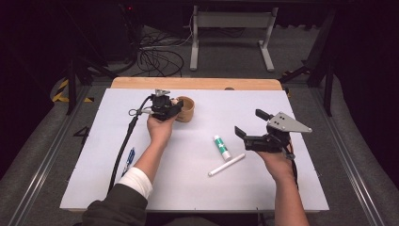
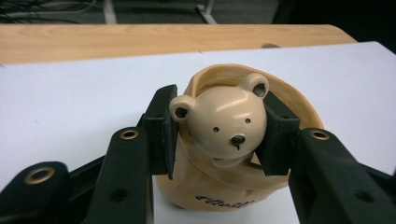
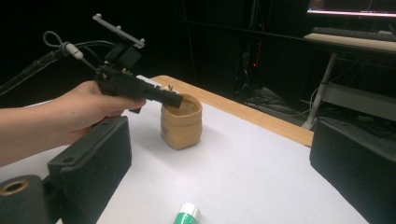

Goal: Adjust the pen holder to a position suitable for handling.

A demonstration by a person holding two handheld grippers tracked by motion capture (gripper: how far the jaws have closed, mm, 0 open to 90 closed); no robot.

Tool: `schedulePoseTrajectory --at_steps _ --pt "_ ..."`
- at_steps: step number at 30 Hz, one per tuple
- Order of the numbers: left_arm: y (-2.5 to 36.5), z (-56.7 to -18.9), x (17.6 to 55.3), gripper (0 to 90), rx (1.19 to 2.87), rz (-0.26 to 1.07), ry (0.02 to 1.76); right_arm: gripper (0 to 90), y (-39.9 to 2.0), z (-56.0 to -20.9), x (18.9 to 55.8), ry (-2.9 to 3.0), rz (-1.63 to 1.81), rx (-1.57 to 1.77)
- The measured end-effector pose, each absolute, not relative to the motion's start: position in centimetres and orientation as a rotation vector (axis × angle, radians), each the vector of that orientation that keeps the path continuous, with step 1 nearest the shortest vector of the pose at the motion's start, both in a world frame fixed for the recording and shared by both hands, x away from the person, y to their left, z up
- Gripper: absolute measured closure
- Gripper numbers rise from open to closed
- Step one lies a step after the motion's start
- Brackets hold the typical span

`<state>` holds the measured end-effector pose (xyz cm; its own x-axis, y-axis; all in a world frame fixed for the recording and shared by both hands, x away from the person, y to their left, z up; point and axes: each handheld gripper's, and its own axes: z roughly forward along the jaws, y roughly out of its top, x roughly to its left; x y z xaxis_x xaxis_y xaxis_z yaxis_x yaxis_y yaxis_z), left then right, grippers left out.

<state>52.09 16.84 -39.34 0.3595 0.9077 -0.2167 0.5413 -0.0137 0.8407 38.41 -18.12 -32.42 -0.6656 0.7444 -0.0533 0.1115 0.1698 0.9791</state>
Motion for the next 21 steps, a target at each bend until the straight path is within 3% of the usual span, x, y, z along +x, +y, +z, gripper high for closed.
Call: schedulePoseTrajectory --at_steps 21 --pt "18.2 -39.8 43.9 55.9 1.738 0.369 1.197 6.3 -17.4 -32.5 38.3 1.927 1.528 0.788"
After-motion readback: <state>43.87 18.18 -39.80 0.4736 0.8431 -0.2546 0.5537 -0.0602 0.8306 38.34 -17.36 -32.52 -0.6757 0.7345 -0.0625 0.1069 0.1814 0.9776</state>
